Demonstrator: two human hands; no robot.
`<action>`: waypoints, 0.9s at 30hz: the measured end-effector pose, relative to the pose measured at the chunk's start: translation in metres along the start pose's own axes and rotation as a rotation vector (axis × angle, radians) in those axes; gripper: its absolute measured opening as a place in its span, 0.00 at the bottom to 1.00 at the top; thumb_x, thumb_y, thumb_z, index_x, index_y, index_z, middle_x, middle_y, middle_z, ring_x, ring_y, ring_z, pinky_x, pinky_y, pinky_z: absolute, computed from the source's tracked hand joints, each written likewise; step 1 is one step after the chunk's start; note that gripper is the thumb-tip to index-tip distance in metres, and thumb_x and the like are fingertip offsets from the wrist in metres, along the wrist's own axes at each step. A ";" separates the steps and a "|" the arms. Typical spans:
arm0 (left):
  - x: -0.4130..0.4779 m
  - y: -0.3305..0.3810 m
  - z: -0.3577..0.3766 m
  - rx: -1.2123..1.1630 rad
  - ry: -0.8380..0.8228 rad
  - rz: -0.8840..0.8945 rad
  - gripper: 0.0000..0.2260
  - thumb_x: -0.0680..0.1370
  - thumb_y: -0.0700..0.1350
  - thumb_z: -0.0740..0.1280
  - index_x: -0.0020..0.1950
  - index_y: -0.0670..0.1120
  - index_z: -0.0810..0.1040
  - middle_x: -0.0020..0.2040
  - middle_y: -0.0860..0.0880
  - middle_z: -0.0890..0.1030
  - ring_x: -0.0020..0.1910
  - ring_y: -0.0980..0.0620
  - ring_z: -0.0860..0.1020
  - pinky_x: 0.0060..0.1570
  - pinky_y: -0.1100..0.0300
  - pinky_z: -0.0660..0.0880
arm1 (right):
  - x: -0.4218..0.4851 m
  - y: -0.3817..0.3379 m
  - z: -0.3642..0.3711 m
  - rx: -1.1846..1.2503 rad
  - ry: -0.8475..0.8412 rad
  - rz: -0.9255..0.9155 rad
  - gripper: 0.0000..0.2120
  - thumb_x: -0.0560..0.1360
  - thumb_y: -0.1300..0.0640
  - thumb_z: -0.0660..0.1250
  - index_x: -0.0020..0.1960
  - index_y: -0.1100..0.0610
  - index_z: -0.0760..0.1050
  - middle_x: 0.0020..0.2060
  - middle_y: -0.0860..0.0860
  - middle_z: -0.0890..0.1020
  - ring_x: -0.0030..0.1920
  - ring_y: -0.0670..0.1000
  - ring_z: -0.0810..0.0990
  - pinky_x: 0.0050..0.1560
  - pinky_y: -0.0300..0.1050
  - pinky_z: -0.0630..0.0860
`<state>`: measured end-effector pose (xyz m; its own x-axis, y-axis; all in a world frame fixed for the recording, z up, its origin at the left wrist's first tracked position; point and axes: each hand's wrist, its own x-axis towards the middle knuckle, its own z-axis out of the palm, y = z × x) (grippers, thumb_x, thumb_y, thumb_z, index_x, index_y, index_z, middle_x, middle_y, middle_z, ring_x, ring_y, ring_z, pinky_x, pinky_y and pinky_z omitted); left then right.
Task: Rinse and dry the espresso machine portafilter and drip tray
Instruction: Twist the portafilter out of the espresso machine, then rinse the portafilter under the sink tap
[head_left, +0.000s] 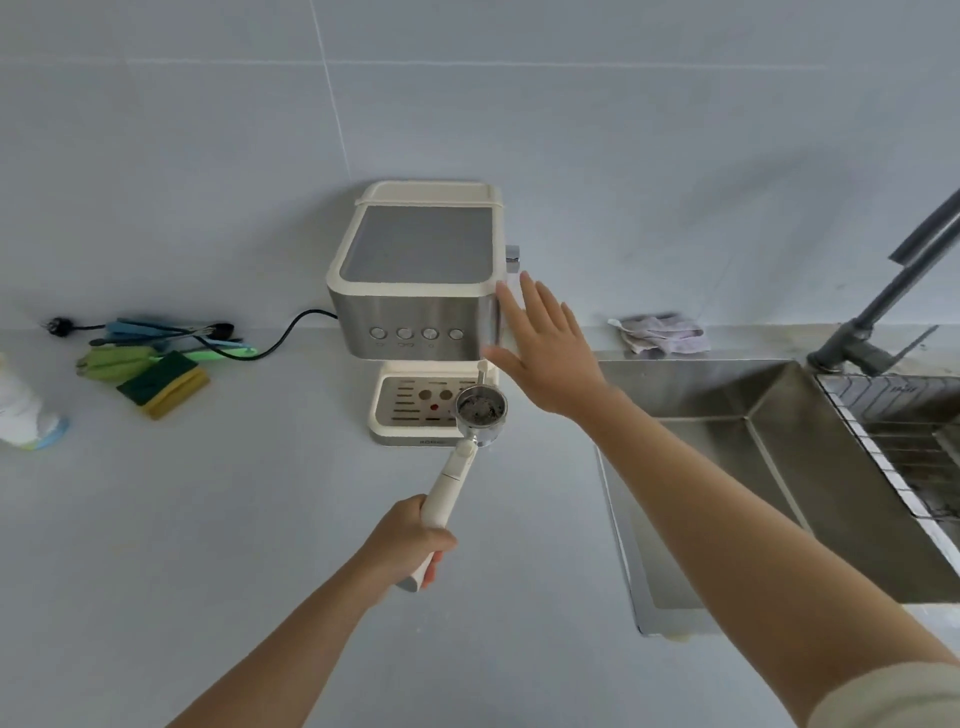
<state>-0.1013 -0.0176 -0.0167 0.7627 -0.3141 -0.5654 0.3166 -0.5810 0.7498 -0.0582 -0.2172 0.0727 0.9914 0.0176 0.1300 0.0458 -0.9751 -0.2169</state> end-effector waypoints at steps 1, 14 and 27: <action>0.002 0.004 0.004 0.018 -0.031 0.014 0.07 0.71 0.35 0.64 0.39 0.43 0.68 0.28 0.47 0.72 0.19 0.53 0.69 0.22 0.65 0.66 | -0.009 0.005 0.001 0.013 -0.001 0.037 0.32 0.79 0.41 0.48 0.76 0.51 0.38 0.76 0.54 0.40 0.76 0.54 0.39 0.75 0.51 0.40; 0.046 0.077 0.087 0.078 -0.285 0.147 0.06 0.72 0.35 0.65 0.41 0.43 0.70 0.30 0.46 0.73 0.21 0.52 0.70 0.23 0.63 0.69 | -0.120 0.105 -0.008 0.057 -0.011 0.579 0.35 0.79 0.41 0.46 0.75 0.55 0.31 0.75 0.53 0.36 0.76 0.53 0.35 0.75 0.51 0.40; 0.098 0.162 0.223 -0.008 -0.203 0.144 0.07 0.72 0.34 0.67 0.41 0.42 0.70 0.25 0.46 0.72 0.18 0.52 0.69 0.23 0.63 0.69 | -0.142 0.291 -0.013 0.266 0.027 0.654 0.36 0.80 0.42 0.48 0.74 0.58 0.31 0.76 0.55 0.37 0.76 0.53 0.36 0.75 0.49 0.39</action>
<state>-0.1008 -0.3097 -0.0277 0.6714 -0.5385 -0.5092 0.2178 -0.5134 0.8301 -0.1878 -0.5066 0.0038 0.8228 -0.5620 -0.0847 -0.5263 -0.6970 -0.4870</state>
